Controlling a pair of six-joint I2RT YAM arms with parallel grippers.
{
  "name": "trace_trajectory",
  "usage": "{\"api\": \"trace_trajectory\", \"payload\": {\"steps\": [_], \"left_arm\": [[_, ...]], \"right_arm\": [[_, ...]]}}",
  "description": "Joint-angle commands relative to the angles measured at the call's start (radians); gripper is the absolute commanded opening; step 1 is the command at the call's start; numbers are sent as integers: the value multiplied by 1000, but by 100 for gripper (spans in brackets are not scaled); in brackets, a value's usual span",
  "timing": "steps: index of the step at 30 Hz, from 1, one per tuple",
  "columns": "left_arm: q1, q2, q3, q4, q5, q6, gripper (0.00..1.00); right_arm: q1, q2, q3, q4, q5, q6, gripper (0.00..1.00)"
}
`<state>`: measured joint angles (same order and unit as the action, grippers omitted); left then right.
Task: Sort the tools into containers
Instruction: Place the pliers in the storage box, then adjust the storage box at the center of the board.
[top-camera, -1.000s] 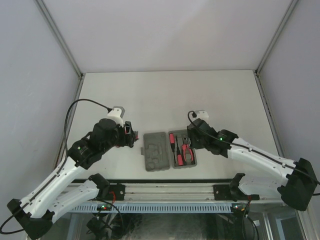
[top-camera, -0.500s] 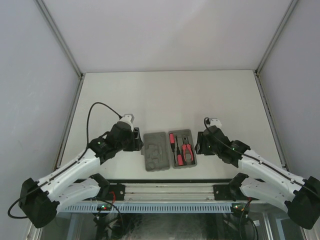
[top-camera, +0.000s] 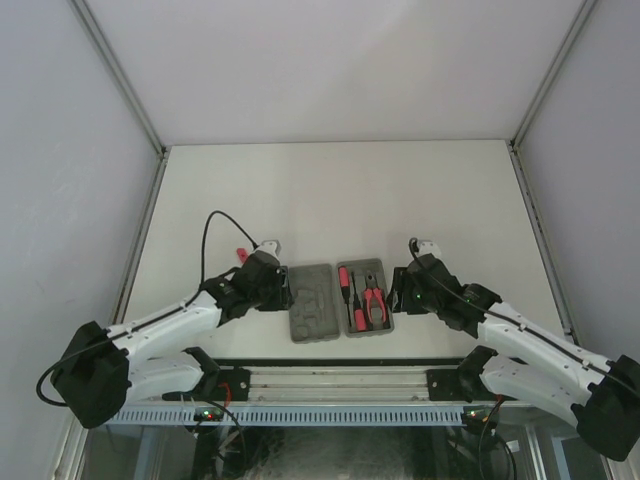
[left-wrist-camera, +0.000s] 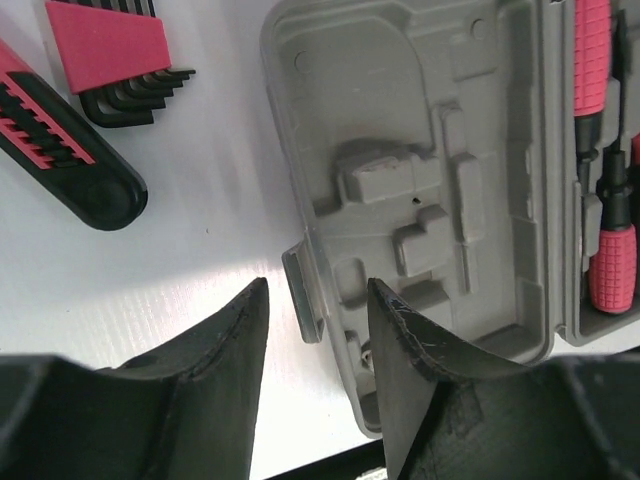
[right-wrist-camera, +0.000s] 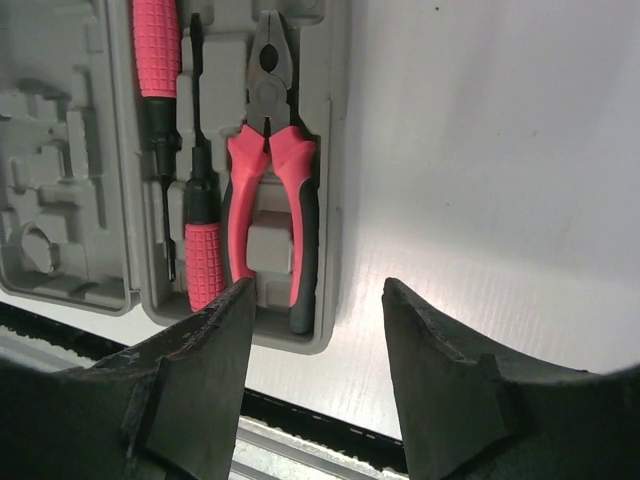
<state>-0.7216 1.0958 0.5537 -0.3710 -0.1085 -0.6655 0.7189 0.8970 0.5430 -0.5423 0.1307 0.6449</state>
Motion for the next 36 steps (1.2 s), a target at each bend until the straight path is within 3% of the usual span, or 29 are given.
{"api": "trace_trajectory", "payload": {"steps": [1,19,26,31,36], "left_arm": [[-4,31,-25,88,-2,-47,47],[-4,98,-55,205,10,-157,11],[-3,138,-17,224,9,-204,7],[7,146,-5,229,-7,-248,6],[46,139,-17,243,0,-289,4]], "right_arm": [[-4,-29,5,30,-20,18,53],[2,-70,5,-17,22,35,52],[5,-140,-7,-4,61,71,57],[1,-190,-18,-5,65,92,67],[-1,-195,-27,-10,66,104,68]]}}
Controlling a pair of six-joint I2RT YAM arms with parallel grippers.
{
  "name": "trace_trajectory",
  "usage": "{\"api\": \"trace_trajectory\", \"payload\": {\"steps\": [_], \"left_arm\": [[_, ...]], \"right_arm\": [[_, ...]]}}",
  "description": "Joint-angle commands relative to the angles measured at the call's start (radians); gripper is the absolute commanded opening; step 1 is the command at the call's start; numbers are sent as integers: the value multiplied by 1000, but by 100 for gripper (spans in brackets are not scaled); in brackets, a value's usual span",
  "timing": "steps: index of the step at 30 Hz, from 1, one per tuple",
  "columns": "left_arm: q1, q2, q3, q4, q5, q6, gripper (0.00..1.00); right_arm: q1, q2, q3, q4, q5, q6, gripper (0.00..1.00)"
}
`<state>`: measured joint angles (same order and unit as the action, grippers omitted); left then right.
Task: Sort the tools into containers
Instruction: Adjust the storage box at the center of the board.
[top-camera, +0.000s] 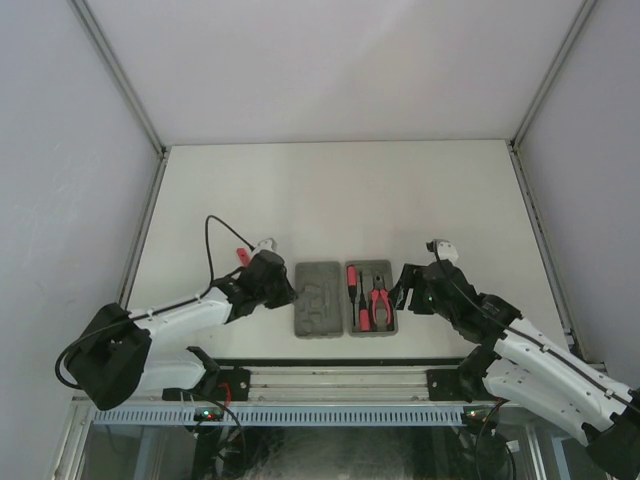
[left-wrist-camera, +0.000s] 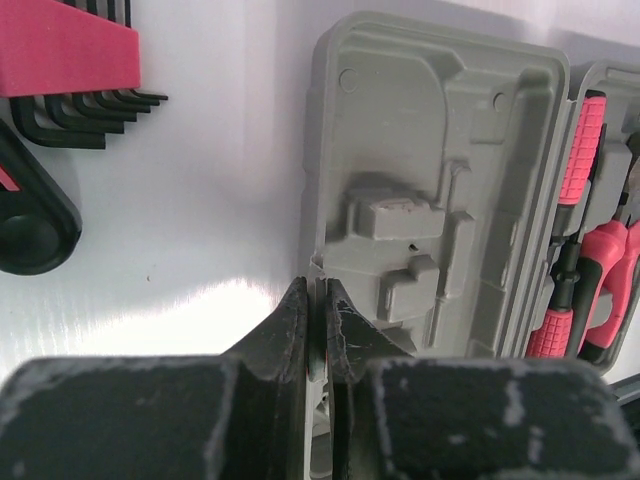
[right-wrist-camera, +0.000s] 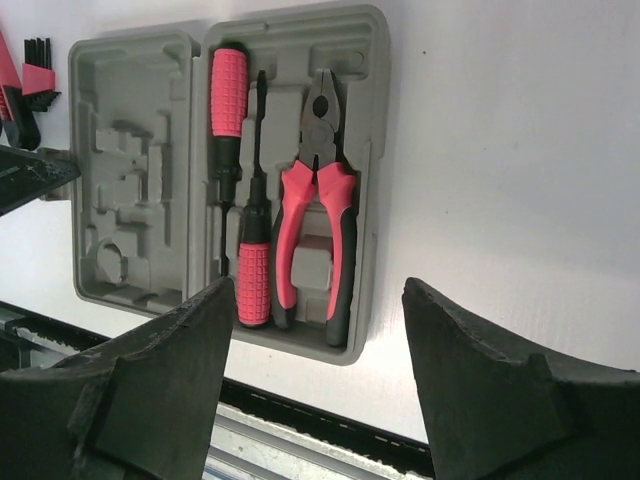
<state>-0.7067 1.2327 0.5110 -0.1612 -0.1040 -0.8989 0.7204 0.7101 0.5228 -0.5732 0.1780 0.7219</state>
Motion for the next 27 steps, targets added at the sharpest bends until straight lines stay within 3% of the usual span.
{"api": "trace_trajectory", "payload": {"steps": [1,12,19,27], "left_arm": [[42,-3,20,35,-1,-60,4],[92,-28,-20,56,40,-66,6],[47,6,-18,108,91,-89,10],[39,-34,10,7,48,-37,35]], "right_arm": [[-3,-6,-8,21,18,28,68],[-3,-27,-50,88,71,88,70],[-4,-72,-70,76,116,105,81],[-44,-93,-69,62,19,19,86]]}}
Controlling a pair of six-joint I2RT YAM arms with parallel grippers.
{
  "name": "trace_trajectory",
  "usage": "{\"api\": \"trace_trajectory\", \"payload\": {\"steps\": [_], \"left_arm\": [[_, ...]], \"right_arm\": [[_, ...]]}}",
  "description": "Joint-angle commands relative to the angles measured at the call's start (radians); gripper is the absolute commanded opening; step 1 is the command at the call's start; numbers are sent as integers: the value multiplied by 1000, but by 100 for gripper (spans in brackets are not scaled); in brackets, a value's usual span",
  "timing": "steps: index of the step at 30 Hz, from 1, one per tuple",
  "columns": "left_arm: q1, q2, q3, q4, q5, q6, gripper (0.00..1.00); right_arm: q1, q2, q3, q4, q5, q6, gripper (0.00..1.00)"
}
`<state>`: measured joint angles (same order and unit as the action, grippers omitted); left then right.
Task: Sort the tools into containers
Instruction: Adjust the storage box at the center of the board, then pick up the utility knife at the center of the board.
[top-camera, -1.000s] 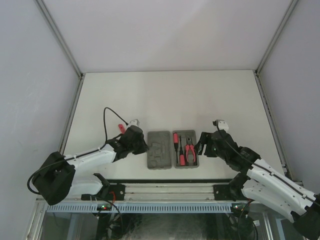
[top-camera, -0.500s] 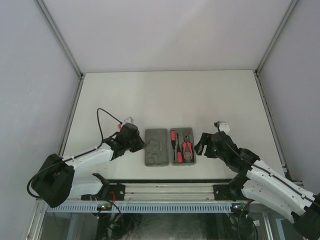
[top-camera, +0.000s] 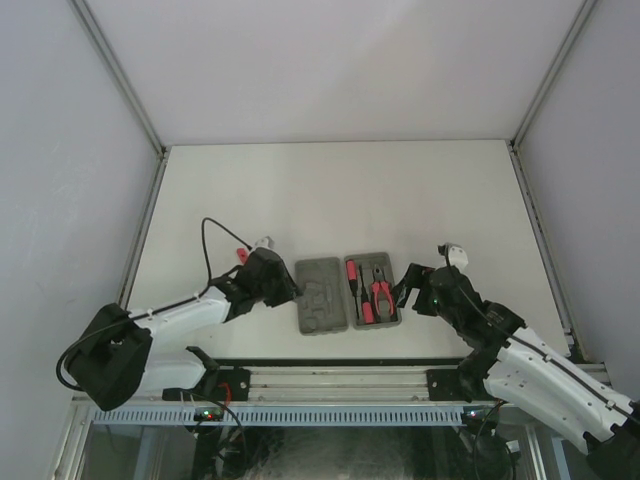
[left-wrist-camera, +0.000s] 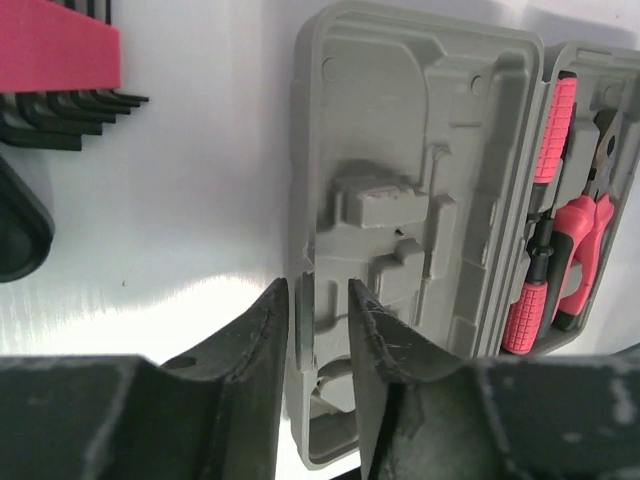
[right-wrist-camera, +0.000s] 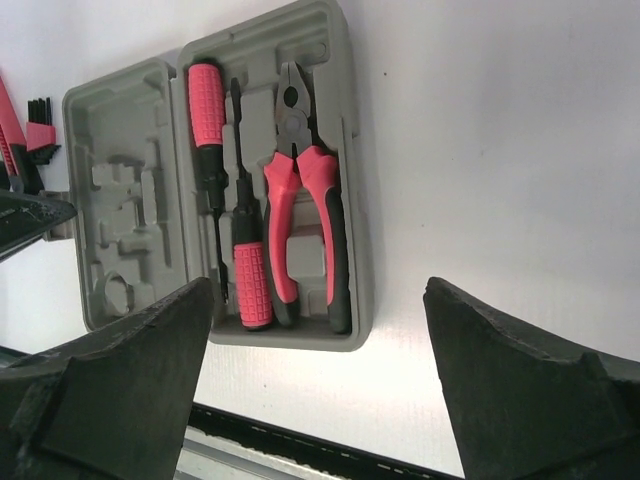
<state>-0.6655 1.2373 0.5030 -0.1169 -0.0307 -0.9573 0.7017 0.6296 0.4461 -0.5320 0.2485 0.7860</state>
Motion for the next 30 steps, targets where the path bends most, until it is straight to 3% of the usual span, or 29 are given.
{"api": "trace_trajectory", "payload": {"steps": [1,5,13,21,25,30], "left_arm": [[-1,-50,25,-59,-38,33,39],[29,-101,65,-156,-97,89,46],[144,-168,161,-311,-243,205,47],[282,-115,198,-323,-318,229,46],[317,-69,208,-296,-359,224,58],[327,-20,252,-279,-408,242,58]], "right_arm": [[-30,-14,8,15,-61,-47,87],[-40,-37,9,5,-78,-65,91],[-49,-52,8,10,-95,-84,100],[-83,-52,7,17,-88,-61,100],[-106,-34,5,24,-103,-53,100],[-110,-36,6,18,-89,-27,100]]}}
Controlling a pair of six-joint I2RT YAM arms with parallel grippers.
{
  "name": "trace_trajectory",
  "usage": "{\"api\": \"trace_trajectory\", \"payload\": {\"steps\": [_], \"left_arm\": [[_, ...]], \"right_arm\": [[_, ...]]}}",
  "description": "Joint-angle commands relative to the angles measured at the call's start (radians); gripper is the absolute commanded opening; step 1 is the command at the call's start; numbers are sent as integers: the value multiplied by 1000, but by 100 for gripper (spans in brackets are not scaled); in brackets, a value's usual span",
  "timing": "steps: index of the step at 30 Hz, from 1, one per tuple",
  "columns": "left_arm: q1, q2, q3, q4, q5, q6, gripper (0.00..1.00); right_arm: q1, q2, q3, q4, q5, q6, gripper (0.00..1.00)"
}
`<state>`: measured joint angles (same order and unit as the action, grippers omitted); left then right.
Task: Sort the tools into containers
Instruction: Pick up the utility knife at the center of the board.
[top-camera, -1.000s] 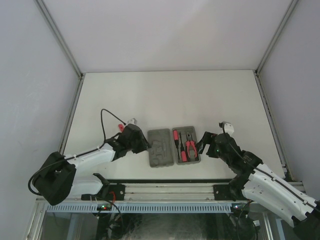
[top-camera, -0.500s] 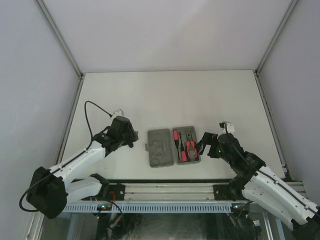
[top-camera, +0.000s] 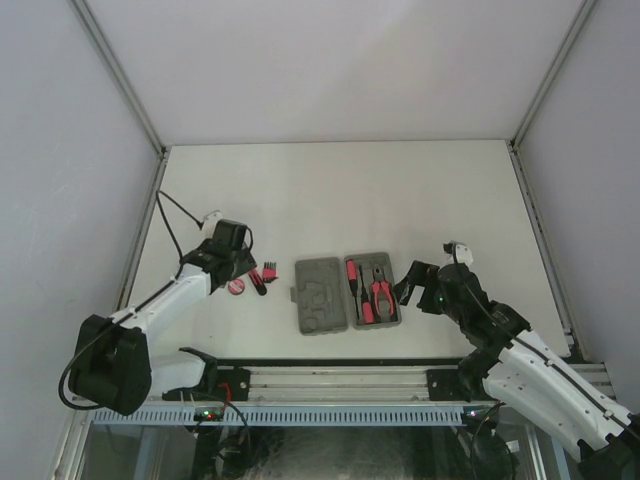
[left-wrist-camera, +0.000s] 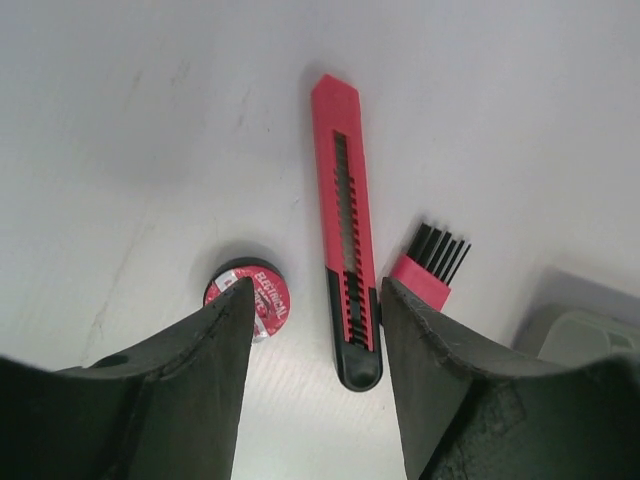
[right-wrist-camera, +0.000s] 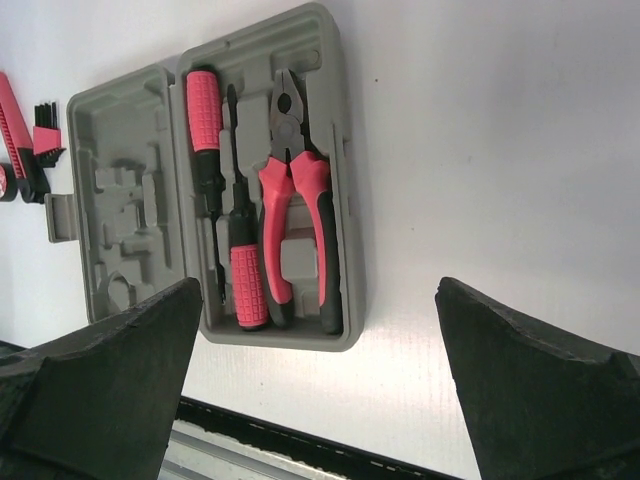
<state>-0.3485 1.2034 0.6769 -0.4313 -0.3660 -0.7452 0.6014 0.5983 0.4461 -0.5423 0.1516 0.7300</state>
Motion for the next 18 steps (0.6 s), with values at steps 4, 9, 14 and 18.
{"api": "trace_trajectory", "payload": {"steps": [4,9,14,18], "left_arm": [[14,13,72,95,-82,26,60],[59,-7,36,183,-5,1,59],[97,0,38,198,74,-29,59],[98,82,96,118,51,-20,61]], "right_arm": [[-16,-6,6,20,11,58,100],[-32,1,6,21,-16,54,100],[-35,11,6,7,12,55,100],[-36,12,6,1,19,58,100]]}}
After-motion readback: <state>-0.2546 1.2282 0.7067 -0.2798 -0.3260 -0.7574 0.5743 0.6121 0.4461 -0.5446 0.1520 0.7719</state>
